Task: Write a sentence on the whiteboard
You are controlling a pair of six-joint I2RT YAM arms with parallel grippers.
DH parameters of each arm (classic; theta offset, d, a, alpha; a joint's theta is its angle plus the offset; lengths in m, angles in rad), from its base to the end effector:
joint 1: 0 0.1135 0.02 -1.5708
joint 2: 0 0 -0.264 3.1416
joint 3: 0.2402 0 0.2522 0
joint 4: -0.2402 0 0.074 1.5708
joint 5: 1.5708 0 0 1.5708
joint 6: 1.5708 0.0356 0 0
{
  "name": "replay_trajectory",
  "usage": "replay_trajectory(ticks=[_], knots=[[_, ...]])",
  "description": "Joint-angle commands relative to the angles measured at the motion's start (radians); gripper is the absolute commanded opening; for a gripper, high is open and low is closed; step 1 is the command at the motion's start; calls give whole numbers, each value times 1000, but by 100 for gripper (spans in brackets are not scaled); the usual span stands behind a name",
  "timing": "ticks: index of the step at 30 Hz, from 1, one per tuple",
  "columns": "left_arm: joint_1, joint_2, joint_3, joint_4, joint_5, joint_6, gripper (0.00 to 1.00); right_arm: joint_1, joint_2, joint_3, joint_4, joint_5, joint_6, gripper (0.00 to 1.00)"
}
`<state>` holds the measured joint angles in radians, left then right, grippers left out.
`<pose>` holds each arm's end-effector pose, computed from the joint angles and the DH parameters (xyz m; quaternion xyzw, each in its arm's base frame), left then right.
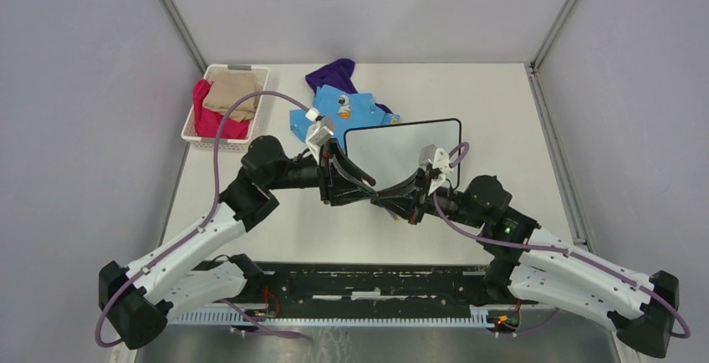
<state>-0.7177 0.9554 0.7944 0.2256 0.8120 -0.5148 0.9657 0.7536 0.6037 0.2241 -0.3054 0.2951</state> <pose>0.1467 -0.1624 0.3554 0.3503 0.5959 -0.6078 0.3909 0.0972 0.1593 0.3249 -0.3265 0.5983 0.5106 0.5241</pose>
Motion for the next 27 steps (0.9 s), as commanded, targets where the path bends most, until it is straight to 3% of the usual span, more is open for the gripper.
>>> replay_trajectory(ticks=[1,10,15,17,18,23,27], knots=[[-12,2,58,25,28,7,45,-1,-13,41,41,-12,1,0],[-19,-7,54,-12,27,30,25,-2,-26,38,31,-5,-9,0],[-20,-12,49,-25,25,38,4,-2,-28,36,32,-6,-5,0],[-20,-22,46,-19,2,34,2,-1,-27,34,41,-7,5,0],[-21,-30,42,-8,-15,27,2,-1,-29,31,50,-9,10,4],[-20,-77,12,81,-132,-46,2,-2,-57,-20,146,28,68,46],[-20,-111,1,142,-228,-116,2,-2,-85,-52,241,74,118,63]])
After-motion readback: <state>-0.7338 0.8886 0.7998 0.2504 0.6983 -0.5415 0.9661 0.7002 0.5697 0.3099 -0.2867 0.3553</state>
